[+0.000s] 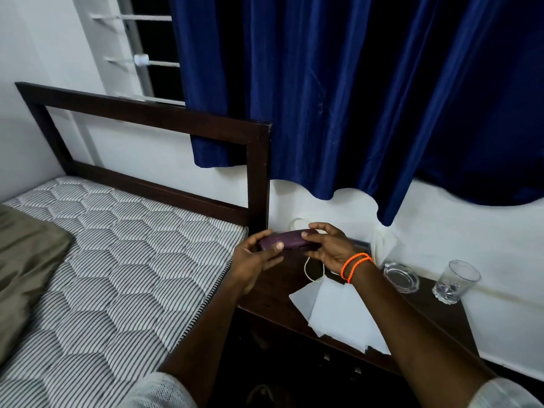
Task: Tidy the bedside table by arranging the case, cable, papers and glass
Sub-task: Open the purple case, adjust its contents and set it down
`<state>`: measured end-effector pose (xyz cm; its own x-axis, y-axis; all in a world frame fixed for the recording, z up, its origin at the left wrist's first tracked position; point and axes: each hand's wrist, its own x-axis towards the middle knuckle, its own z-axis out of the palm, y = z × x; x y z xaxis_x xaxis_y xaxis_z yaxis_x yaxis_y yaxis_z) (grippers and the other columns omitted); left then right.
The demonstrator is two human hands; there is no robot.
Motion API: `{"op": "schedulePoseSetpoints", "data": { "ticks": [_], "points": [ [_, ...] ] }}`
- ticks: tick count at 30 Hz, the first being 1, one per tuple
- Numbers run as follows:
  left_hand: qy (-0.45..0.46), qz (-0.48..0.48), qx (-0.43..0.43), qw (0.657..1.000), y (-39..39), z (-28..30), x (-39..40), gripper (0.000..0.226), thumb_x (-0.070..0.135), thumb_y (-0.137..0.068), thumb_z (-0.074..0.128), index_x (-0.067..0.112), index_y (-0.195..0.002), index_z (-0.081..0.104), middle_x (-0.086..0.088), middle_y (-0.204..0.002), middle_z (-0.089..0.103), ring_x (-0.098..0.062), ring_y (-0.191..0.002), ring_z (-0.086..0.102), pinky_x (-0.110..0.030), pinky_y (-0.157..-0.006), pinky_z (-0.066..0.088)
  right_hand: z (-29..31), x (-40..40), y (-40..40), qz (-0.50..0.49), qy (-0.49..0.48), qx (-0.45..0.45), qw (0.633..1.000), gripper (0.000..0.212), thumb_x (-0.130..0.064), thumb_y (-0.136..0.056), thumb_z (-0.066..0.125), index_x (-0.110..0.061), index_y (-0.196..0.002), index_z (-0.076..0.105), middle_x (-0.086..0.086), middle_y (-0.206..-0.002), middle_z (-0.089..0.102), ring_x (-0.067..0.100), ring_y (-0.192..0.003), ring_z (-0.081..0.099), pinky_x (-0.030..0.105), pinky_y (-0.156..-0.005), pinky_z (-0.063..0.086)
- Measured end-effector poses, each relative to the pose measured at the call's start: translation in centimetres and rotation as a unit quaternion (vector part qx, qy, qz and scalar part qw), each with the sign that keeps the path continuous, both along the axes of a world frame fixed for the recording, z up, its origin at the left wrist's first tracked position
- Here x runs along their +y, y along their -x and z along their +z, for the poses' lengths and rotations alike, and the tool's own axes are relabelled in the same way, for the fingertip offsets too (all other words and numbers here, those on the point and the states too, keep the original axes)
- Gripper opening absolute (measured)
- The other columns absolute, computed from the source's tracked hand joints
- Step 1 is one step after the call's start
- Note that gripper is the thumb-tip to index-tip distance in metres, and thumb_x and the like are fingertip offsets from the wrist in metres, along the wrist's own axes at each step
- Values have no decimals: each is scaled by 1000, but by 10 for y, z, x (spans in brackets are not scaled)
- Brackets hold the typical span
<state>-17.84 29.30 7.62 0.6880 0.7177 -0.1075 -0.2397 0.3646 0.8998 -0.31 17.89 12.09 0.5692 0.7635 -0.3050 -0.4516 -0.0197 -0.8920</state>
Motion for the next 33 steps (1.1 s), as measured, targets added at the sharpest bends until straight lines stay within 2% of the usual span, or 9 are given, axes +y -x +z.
{"op": "schedulePoseSetpoints", "data": {
  "ticks": [2,8,13,17,20,24,27,30,33],
  "points": [
    [29,0,-1,1000,0,2,1,65,16,-60,95,4,-119,71,-22,-130,65,-33,-108,74,-46,-83,64,-1,3,1,-13,-2,15,1000,45,9,-80,75,-7,-118,57,22,-114,65,38,-104,68,52,-89,58],
    [65,16,29,997,1,3,1,45,-4,-77,81,-2,-120,66,-23,-125,67,-31,-100,75,-47,-81,64,-8,10,11,-35,34,27,998,43,6,-79,77,0,-117,59,24,-117,68,37,-103,69,46,-79,61],
    [66,23,43,997,3,-2,2,48,-9,-81,78,-8,-125,62,-25,-126,66,-32,-97,74,-48,-81,62,-16,12,16,-52,42,27,997,34,7,-77,78,-4,-105,61,22,-111,69,34,-94,71,41,-65,62],
    [66,21,52,996,6,-4,4,48,-9,-80,79,-7,-125,62,-24,-125,66,-34,-98,74,-48,-81,63,-22,16,18,-49,47,20,997,26,7,-79,76,-5,-97,62,23,-114,67,38,-104,68,47,-76,60],
    [69,20,56,996,8,-5,7,49,-8,-79,80,-6,-124,62,-24,-124,66,-35,-101,74,-47,-81,64,-23,17,20,-49,51,20,997,27,9,-80,75,-2,-102,63,25,-119,66,41,-111,65,48,-83,58],
    [76,25,56,995,11,-8,9,48,-8,-77,81,-4,-121,63,-24,-123,67,-36,-101,75,-42,-77,66,-24,19,23,-38,47,25,998,25,12,-82,71,-1,-101,61,21,-107,68,41,-115,64,48,-88,57],
    [80,26,64,994,13,-14,14,50,-7,-75,83,-5,-121,63,-25,-123,68,-34,-96,76,-41,-76,66,-29,25,26,-35,52,30,998,27,10,-83,72,2,-106,61,27,-117,66,43,-118,62,53,-98,53],
    [60,13,89,994,17,-21,18,54,-4,-74,85,-5,-123,63,-25,-123,69,-32,-96,77,-41,-79,65,-37,33,28,-40,53,32,997,28,8,-81,74,1,-106,64,24,-112,68,42,-118,63,54,-101,52],
    [1,-7,155,988,23,-29,21,58,0,-68,90,-1,-122,67,-22,-119,72,-34,-101,75,-49,-90,62,-48,38,28,-59,70,20,996,24,3,-79,79,-4,-98,67,22,-112,71,39,-115,66,52,-97,54]
  ]
}}
